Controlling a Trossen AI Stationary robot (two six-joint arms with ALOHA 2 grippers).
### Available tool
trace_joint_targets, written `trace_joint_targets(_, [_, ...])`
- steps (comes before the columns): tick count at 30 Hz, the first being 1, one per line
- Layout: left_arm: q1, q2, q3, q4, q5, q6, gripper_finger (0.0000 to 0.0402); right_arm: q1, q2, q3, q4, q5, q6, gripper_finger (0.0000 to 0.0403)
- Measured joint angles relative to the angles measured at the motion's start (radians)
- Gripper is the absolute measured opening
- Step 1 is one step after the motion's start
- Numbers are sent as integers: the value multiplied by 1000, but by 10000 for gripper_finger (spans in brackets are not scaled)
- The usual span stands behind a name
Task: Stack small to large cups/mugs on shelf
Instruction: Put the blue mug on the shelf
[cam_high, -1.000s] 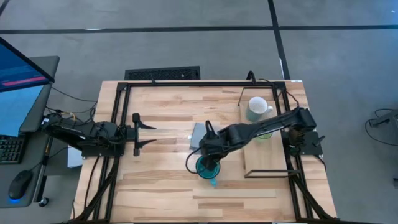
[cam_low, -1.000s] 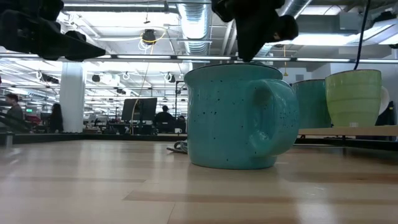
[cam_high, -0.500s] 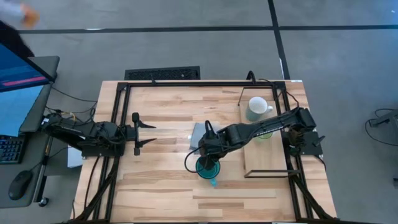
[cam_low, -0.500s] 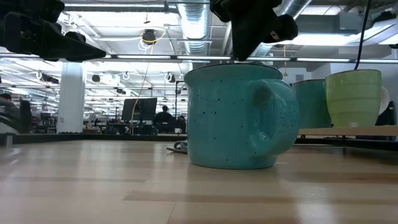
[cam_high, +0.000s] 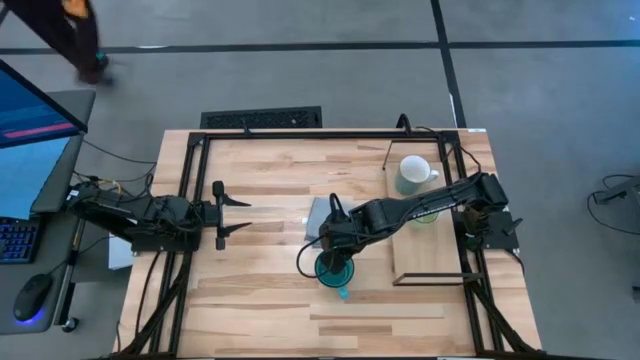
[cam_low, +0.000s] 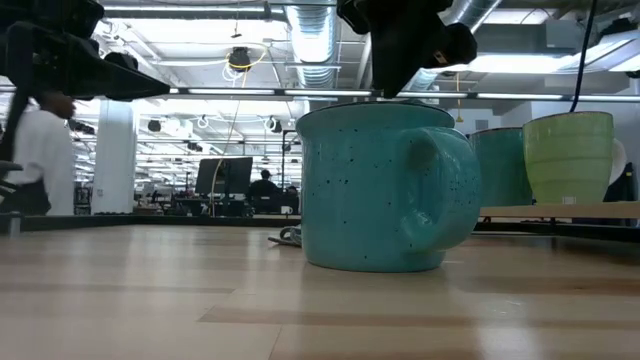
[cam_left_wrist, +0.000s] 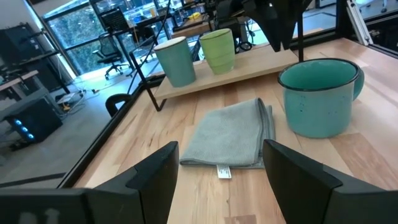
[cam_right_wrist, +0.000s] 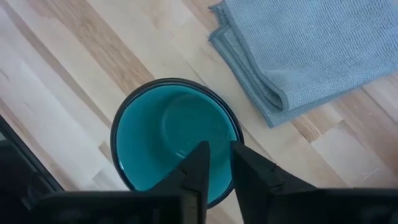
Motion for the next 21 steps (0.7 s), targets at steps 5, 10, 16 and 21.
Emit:
trace_joint_targets(5, [0,0,0,-1,0,-1,224,0,0,0,0,-2,-9,137])
trace_joint_targets(10, [0,0,0,-1,0,-1,224,1,0,0,1,-3,-61,181])
trace_joint_targets(16, [0,0,0,-2,-1,0,224,4,0,0,9,-3,-71,208])
trace_joint_targets(21, [0,0,0,-7,-1,0,224,0,0,0,2,-3,-61,212])
